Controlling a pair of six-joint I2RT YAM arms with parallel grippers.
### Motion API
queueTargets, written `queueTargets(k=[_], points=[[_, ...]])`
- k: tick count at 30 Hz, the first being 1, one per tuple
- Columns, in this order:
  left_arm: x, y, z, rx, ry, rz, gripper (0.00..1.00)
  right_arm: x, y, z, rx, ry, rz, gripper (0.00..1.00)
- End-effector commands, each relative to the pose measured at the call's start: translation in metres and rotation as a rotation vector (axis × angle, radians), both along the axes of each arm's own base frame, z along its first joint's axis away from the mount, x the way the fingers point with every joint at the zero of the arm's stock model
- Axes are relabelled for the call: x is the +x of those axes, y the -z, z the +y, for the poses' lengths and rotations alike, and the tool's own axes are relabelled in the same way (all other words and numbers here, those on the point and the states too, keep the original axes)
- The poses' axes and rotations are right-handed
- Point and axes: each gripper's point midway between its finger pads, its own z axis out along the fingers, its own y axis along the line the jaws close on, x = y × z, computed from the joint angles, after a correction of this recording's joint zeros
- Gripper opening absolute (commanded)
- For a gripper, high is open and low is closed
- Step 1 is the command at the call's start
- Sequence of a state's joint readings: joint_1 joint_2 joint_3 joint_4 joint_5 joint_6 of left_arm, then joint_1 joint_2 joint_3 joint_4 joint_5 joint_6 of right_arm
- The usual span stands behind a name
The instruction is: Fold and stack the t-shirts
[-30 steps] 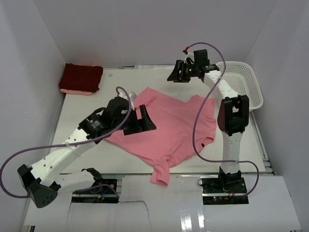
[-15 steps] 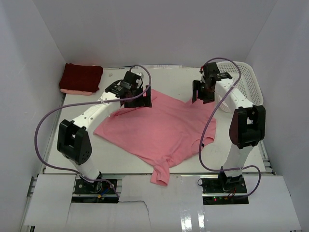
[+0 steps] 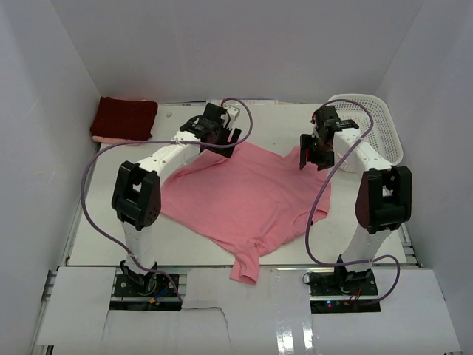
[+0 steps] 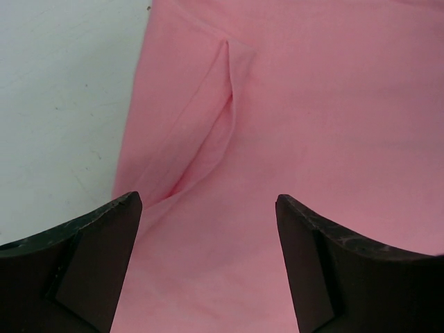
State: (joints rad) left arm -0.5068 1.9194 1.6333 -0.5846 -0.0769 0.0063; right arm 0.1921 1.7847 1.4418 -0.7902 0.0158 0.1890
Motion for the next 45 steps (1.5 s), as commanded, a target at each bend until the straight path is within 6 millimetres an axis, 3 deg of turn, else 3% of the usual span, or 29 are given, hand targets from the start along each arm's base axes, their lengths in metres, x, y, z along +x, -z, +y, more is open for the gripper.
queueTargets(k=[1, 7, 9, 10, 11, 12, 18, 25, 33, 45], points=[[0.027, -0.018, 0.003, 0.068, 0.068, -0.137, 0.89, 0.006, -0.014, 0.002, 0.013, -0.006, -0.05, 0.69], [0.046, 0.002, -0.016, 0.025, 0.163, -0.138, 0.83, 0.004, -0.02, 0.009, 0.049, -0.025, -0.055, 0.69], [0.047, 0.005, -0.031, -0.072, 0.231, -0.115, 0.79, 0.003, -0.022, 0.012, 0.064, -0.032, -0.056, 0.69], [0.05, 0.005, -0.03, -0.108, 0.248, -0.11, 0.77, 0.003, -0.022, 0.013, 0.071, -0.033, -0.055, 0.69], [0.049, 0.006, -0.033, -0.143, 0.281, -0.103, 0.69, 0.003, -0.023, 0.013, 0.078, -0.034, -0.055, 0.69], [0.048, 0.003, -0.042, -0.203, 0.337, -0.109, 0.68, 0.003, -0.023, 0.014, 0.08, -0.037, -0.053, 0.68], [0.063, 0.012, -0.034, -0.37, 0.359, -0.031, 0.66, 0.003, -0.027, 0.015, 0.085, -0.041, -0.062, 0.68], [0.078, 0.026, -0.031, -0.446, 0.35, 0.018, 0.66, 0.001, -0.029, 0.016, 0.092, -0.044, -0.06, 0.68], [0.076, 0.033, -0.05, -0.544, 0.423, 0.083, 0.64, -0.003, -0.024, 0.015, 0.086, -0.041, -0.046, 0.69], [0.082, 0.057, -0.048, -0.532, 0.389, 0.133, 0.65, -0.004, -0.023, 0.016, 0.092, -0.049, -0.047, 0.69]])
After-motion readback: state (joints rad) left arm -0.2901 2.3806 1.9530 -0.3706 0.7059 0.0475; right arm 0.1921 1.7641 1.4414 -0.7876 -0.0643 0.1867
